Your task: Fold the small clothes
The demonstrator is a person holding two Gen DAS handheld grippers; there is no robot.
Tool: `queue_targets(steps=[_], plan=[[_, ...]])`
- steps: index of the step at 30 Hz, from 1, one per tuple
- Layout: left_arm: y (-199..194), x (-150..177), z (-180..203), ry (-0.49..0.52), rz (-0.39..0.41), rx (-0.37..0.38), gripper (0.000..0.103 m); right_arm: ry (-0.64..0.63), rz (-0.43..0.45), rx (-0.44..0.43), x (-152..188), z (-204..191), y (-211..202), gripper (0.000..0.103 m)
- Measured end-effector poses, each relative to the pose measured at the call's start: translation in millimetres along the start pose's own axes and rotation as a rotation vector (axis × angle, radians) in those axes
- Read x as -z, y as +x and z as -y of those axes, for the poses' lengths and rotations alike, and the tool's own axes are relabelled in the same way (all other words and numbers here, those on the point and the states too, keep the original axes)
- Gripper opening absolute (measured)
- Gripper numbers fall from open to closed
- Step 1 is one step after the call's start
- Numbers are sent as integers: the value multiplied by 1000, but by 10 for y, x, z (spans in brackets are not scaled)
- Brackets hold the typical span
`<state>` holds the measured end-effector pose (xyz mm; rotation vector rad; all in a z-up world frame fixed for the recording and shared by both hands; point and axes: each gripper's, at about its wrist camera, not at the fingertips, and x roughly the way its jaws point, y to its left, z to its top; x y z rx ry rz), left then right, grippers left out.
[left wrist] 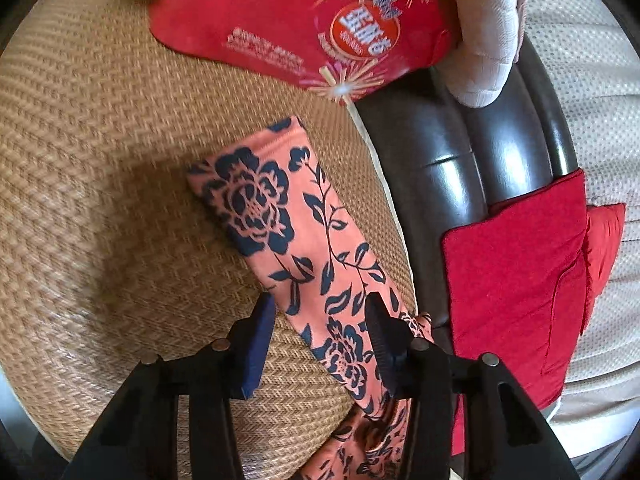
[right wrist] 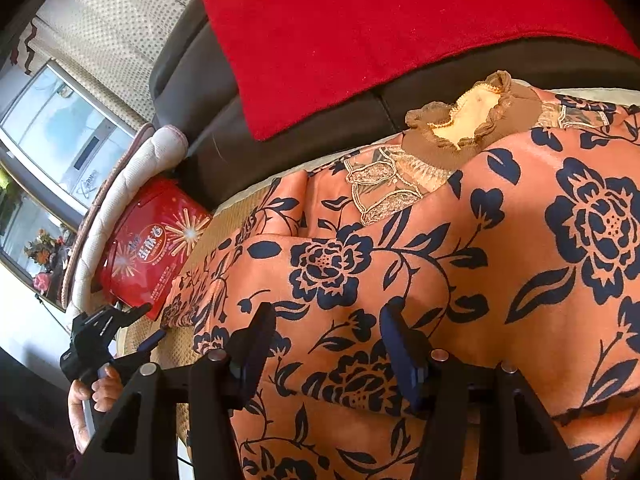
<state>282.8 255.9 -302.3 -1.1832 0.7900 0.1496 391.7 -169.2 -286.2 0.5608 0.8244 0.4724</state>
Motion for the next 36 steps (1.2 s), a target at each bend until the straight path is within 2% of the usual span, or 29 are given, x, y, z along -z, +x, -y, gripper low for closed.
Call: queue_targets(steps=[6, 14, 17, 19, 23, 29, 36], plan=[[196, 14, -58, -53, -33, -11, 48, 3, 3, 1, -8, 4, 9, 58], [315, -60, 2, -68, 6, -1, 46, 2, 5, 7, -15, 6, 42, 58], [363, -95, 8, -54, 17, -12, 30, -2, 2, 10, -20, 9, 66, 58], [384, -127, -15, -49, 21, -13, 6, -4, 1, 13, -21, 11, 82, 58], [389, -184, -16, -23, 33, -1, 5, -14, -3, 19, -12, 17, 102, 57], [138, -168, 210, 68, 113, 35, 4, -28, -4, 20, 9, 15, 91, 57], [-559, -62, 979, 310, 307, 93, 4, -17, -2, 16, 14, 37, 45, 57]])
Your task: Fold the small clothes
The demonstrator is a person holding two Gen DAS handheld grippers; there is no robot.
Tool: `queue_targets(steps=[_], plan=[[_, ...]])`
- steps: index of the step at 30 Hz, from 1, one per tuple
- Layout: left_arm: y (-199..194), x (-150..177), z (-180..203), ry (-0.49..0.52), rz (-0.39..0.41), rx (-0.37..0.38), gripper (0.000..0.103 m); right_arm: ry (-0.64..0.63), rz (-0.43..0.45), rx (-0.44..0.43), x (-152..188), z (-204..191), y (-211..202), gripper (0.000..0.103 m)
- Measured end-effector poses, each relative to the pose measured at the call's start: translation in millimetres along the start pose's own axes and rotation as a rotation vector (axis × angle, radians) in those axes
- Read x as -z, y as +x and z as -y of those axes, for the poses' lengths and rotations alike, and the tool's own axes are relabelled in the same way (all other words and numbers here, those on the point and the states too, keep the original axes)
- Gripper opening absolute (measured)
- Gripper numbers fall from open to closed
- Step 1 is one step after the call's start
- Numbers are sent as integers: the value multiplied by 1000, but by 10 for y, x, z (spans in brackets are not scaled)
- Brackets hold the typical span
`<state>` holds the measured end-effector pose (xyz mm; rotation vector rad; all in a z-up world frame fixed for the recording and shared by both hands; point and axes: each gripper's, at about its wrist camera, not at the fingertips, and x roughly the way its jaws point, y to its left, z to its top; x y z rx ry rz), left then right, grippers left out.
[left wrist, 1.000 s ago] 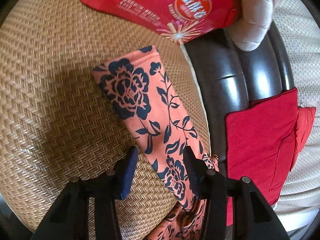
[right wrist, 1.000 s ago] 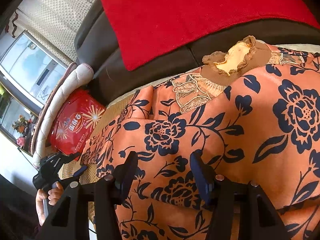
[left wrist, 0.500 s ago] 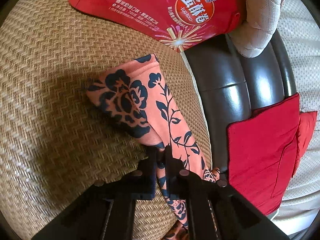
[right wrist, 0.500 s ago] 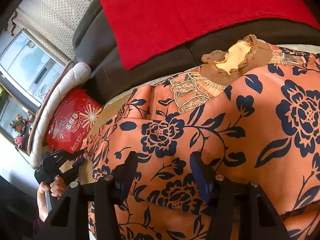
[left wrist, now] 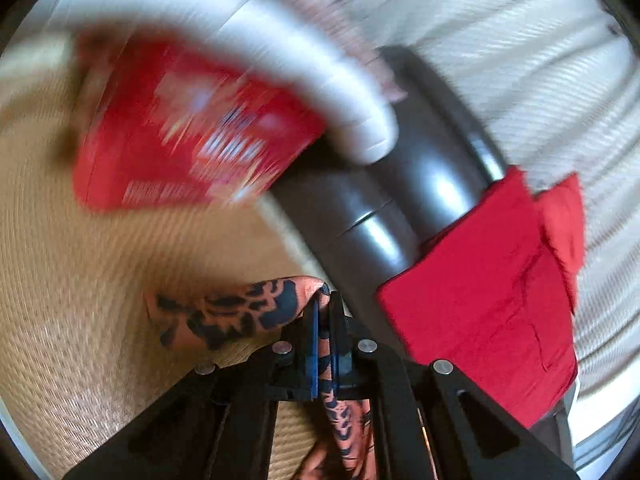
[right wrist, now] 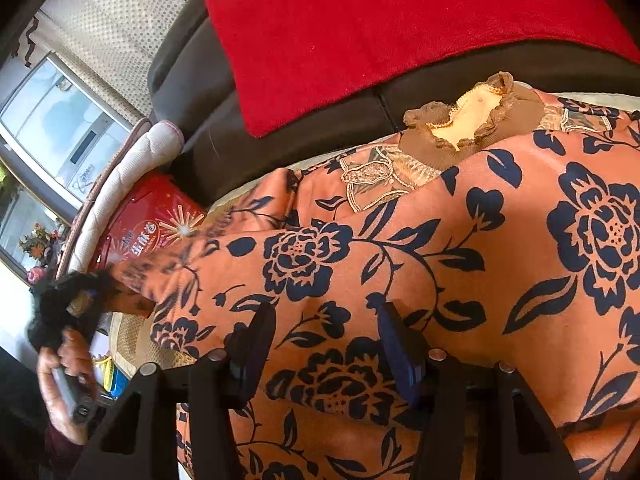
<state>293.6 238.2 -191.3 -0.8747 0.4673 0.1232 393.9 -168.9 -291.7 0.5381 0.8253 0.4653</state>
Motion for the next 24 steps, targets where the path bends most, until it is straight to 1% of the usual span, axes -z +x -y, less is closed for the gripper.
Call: queue_targets(steps=[5, 8, 11, 14, 15, 17, 20, 23, 24], plan=[[-275, -249, 594, 153, 79, 38, 4, -1, -37, 24, 11, 10, 53, 57], [-428, -362, 964, 233, 127, 60, 4, 1, -36, 18, 2, -6, 30, 57], [-593, -470, 1411, 329, 161, 92, 4, 30, -22, -7, -23, 41, -62, 57], [-692, -455, 1768, 405, 160, 126, 4, 54, 22, -15, -72, 99, -220, 58], [-729, -402, 1929, 449, 160, 139, 4, 66, 40, -21, -91, 131, -294, 59], [-787, -237, 2175, 519, 148, 165, 4, 88, 81, -27, -136, 182, -435, 59], [-772, 200, 2514, 643, 85, 203, 4, 132, 173, -40, -227, 341, -754, 59], [-636, 881, 2761, 805, -31, 212, 4, 208, 271, -47, -278, 604, -1119, 59], [-502, 1269, 2837, 906, -114, 195, 4, 238, 300, -49, -281, 707, -1233, 59]])
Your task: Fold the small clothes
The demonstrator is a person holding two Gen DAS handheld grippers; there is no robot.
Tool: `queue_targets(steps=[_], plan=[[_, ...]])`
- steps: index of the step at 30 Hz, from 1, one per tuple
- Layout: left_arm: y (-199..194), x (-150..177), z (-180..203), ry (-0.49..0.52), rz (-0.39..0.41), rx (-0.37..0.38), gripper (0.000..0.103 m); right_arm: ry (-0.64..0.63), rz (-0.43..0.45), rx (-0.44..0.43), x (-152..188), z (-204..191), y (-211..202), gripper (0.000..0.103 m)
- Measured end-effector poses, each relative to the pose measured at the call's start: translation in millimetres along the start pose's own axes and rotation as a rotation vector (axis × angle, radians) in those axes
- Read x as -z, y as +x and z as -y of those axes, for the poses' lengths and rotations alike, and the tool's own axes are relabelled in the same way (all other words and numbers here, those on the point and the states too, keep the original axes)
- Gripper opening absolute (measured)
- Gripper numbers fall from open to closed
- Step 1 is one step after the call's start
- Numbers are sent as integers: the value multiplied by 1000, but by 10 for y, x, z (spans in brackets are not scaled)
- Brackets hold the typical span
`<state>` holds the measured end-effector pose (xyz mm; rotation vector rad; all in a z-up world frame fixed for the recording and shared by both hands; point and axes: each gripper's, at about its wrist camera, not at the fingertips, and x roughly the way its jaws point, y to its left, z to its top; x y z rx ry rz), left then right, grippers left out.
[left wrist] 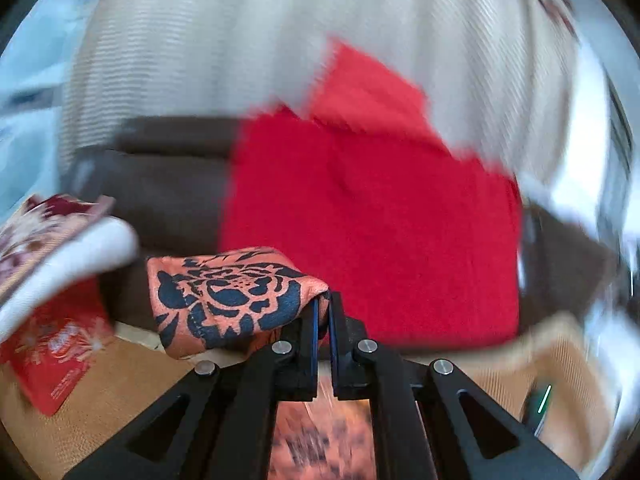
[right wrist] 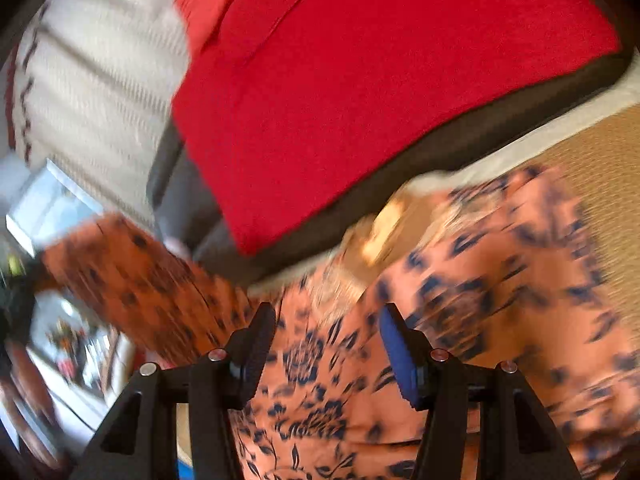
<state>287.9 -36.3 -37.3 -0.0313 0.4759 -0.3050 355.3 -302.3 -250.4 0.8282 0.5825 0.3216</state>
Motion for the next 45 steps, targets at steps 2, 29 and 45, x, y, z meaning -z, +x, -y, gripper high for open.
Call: queue_targets(steps=[2, 29, 45], plan=[[349, 315, 391, 107, -162, 32, 5, 58, 60, 13, -142, 168, -197, 59], [1230, 1825, -1301, -303, -442, -336, 52, -748, -95, 286, 833, -1359, 320, 69], [1221, 1874, -1394, -342, -475, -281, 52, -927, -227, 913, 806, -1030, 1279, 69]])
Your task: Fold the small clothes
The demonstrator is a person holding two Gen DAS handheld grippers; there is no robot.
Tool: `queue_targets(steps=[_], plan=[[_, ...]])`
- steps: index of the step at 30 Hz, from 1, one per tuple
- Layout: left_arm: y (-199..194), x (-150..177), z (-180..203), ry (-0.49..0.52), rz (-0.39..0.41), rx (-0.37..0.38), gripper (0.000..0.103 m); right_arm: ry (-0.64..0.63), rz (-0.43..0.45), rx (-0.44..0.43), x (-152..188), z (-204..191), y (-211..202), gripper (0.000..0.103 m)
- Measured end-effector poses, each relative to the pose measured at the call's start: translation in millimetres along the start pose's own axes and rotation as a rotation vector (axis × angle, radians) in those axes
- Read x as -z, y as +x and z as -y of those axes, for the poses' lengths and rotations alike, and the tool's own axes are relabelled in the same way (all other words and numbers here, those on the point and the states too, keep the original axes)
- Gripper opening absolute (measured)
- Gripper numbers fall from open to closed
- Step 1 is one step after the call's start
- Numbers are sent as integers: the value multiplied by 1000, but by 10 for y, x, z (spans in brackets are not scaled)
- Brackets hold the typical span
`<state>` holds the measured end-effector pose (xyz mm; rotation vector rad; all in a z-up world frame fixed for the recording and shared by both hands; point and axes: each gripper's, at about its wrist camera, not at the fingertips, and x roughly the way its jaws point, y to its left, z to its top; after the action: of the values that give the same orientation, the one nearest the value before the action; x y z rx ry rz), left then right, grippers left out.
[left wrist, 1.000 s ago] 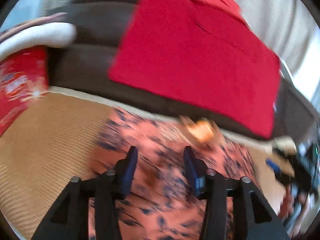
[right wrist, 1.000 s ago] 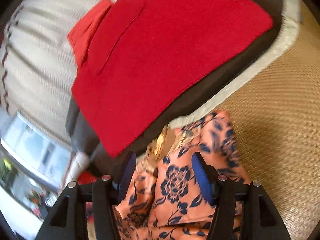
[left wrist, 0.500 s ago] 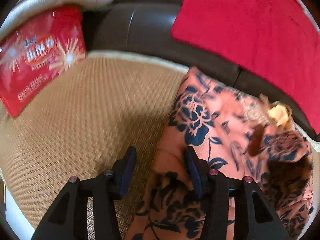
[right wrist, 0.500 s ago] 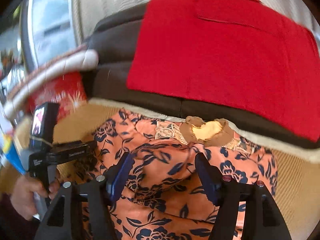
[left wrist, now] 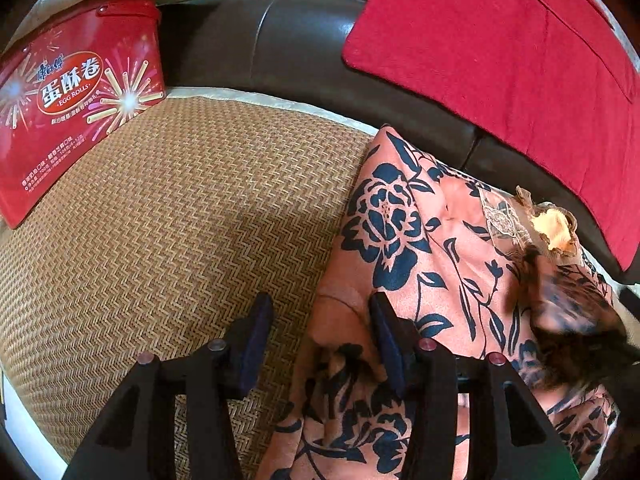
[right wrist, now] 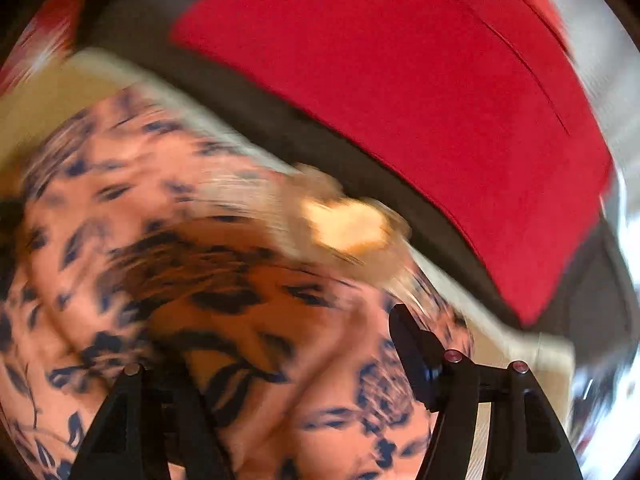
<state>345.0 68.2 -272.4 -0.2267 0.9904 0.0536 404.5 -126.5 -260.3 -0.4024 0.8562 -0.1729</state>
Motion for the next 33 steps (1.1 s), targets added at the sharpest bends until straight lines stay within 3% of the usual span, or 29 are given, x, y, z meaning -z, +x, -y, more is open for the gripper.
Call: queue_targets(steps=[2, 3, 5, 7, 10, 13, 16, 18, 20, 22, 26, 28, 29, 31, 32, 33], plan=[[3, -1, -15, -4, -2, 14, 54, 295, -17, -91, 315, 628, -54, 70], [11, -1, -16, -4, -7, 21, 54, 455, -21, -166, 581, 965, -79, 77], [30, 6, -10, 10, -8, 10, 53, 669, -25, -226, 1090, 1412, -110, 79], [26, 18, 11, 23, -3, -9, 53, 833, -35, -183, 1581, 1768, -161, 82], [4, 26, 6, 19, -3, -6, 53, 992, -17, -262, 2049, 2108, -179, 82], [-32, 21, -25, 9, 10, -12, 53, 1003, 23, -310, 2090, 2146, -267, 82], [-105, 8, -24, 19, 56, -28, 52, 970, 59, -404, 1923, 2046, -315, 79], [-208, -2, 9, 42, 115, -55, 52, 918, 42, -399, 1793, 1941, -308, 70], [-347, -23, 36, 61, 200, -86, 52, 888, 4, -388, 1704, 1876, -196, 68], [-417, -35, 38, 54, 238, -56, 52, 889, -22, -394, 1656, 1854, -39, 68], [-324, -50, 135, 95, 217, -55, 52, 859, -59, -419, 1564, 1767, 263, 67], [-311, -39, 177, 98, 214, -46, 52, 826, -67, -398, 1526, 1686, 331, 57], [-313, -37, 203, 104, 218, -46, 52, 804, -70, -394, 1494, 1658, 350, 39], [-304, -45, 249, 124, 226, -57, 52, 775, -75, -376, 1468, 1612, 346, 30], [-297, -39, 279, 132, 228, -60, 52, 752, -67, -364, 1461, 1583, 325, 19], [-292, -29, 297, 138, 229, -60, 52, 729, -52, -356, 1447, 1571, 270, 14]])
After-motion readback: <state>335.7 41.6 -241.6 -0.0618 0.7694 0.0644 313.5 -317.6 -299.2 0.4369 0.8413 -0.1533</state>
